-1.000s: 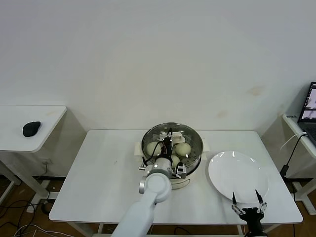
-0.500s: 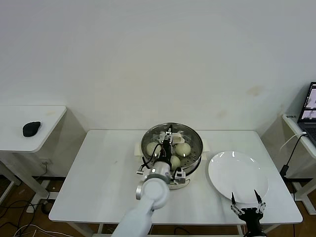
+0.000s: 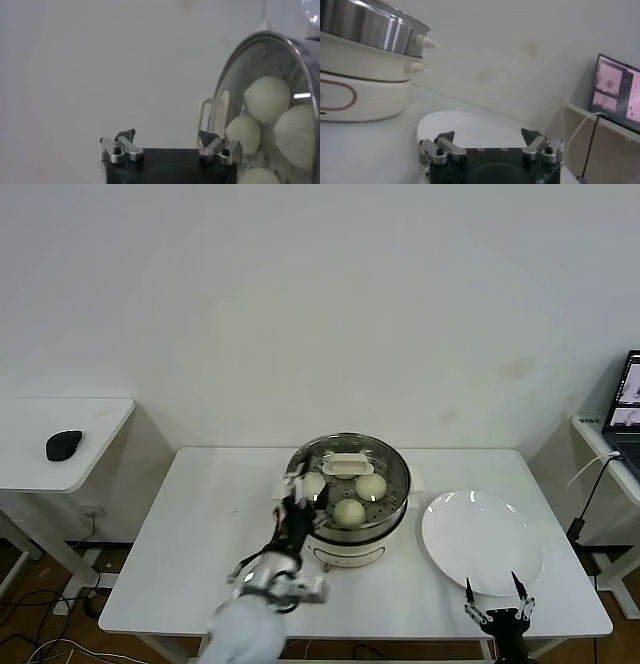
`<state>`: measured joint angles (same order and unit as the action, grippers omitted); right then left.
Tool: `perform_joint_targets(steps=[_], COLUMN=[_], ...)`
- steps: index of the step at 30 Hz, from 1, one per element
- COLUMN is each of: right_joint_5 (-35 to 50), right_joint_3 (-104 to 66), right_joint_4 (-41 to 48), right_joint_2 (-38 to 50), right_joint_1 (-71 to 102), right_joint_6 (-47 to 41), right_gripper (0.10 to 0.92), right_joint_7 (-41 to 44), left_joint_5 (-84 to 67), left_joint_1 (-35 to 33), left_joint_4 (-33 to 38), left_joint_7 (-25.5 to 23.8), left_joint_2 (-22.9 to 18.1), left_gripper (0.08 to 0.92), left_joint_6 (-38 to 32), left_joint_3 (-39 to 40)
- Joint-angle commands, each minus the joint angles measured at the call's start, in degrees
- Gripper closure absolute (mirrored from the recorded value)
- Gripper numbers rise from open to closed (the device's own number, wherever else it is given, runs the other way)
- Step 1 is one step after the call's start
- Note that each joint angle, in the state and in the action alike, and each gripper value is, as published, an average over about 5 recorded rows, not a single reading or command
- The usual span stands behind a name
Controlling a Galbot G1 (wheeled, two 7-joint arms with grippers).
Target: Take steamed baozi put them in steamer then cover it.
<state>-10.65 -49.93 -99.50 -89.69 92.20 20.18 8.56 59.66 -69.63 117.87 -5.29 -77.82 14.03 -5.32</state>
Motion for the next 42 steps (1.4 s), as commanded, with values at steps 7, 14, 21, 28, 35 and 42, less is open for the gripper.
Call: perform_joint_targets(steps=[7,14,21,28,35,42], right_joint_5=[8.3,14.6,13.6,13.8,12.7,12.2], right_joint_3=[8.4,10.4,10.8,11.7,12.9,13.5], right_joint_4=[-6.2,-8.9,-10.5,-11.2,-11.0,-11.1], right_joint_2=[7.4,10.5,10.6,10.3,9.6,9.4], right_joint_1=[7.4,10.6,12.1,12.2,12.1,12.4], right_joint_6=[0.4,-3.3,-4.9,-5.2,-5.3,-5.1], right_gripper=[0.203,0.203,0.203,0.203,0.203,0.203], right_joint_7=[-1.4,-0.2,0.3,0.4,-1.0,-1.5], left_joint_5=[-76.4,-78.3,-77.2,-75.4,-73.5,-72.6], left_joint_1=[-35.9,-38.3,-38.3,-38.1,-38.2,-38.0], left_joint_4=[-3.0,-3.5,-4.5,-4.8,-4.8,-4.9], left_joint_7=[17.8,17.5,16.5,15.6,14.7,14.5], left_joint_2=[7.4,5.1,3.7,3.4,3.4,3.3], left_gripper=[0.177,0.177,0.177,0.177,0.177,0.177], left_joint_6=[-32.3,-33.6,-32.8,-32.7,-33.1,-32.7], left_joint_3=[-27.0,-25.6,-25.9,-25.7,-25.0,-24.5])
